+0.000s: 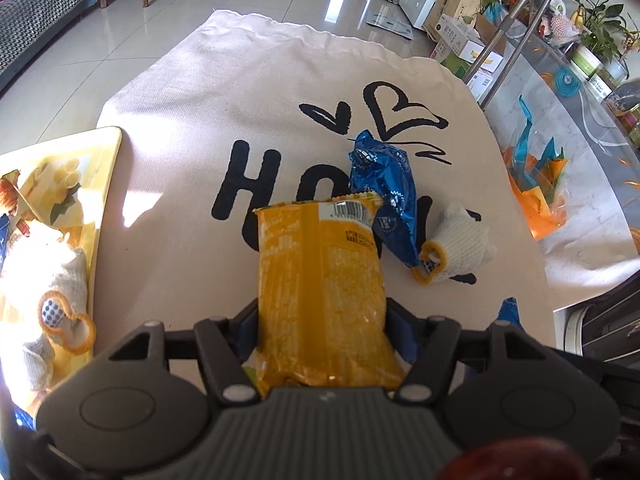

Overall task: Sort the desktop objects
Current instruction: 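Carry the yellow packet and blue packet over the yellow tray with both grippers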

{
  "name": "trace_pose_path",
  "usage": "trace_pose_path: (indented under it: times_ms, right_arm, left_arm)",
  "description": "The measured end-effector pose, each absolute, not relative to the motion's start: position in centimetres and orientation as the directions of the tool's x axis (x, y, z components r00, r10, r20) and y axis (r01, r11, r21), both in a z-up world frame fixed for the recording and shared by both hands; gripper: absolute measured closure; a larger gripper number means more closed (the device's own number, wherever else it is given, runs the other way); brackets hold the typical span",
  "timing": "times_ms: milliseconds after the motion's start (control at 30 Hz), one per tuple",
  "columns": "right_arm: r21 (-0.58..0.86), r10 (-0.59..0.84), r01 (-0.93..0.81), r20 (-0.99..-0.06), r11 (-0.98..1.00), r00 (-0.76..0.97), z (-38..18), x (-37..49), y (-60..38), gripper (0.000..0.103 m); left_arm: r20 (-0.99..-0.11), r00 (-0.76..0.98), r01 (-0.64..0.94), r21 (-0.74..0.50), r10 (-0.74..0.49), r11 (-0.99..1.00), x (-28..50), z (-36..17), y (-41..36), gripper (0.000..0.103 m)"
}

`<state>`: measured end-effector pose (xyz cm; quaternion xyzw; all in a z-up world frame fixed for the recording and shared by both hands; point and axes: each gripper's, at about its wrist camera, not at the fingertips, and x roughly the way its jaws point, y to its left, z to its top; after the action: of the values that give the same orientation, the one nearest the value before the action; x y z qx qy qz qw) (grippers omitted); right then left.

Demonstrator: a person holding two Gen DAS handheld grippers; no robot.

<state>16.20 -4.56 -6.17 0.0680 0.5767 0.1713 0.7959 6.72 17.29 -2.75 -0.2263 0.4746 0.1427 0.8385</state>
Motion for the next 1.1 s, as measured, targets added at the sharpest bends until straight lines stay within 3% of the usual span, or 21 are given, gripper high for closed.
trace_pose_path:
  times_ms: [567,1100]
  right_arm:
    - [0.311,0.362,-0.221,-0.896,0.924,0.255,-6.3,15.6,-3.5,0.033]
    - [0.513,0.615,-0.488,-0.786,0.706,0.064,-4.9,8.2,7.2,0.033]
  left_arm:
    - [-0.804,0.595,-0.421,-0.295,0.016,0.858,5.9,0.9,17.5,0.04]
    - [-0.775,0.611,-0.624,-0.345,0.162,0.702,0.2,3.8,30.3,0.041]
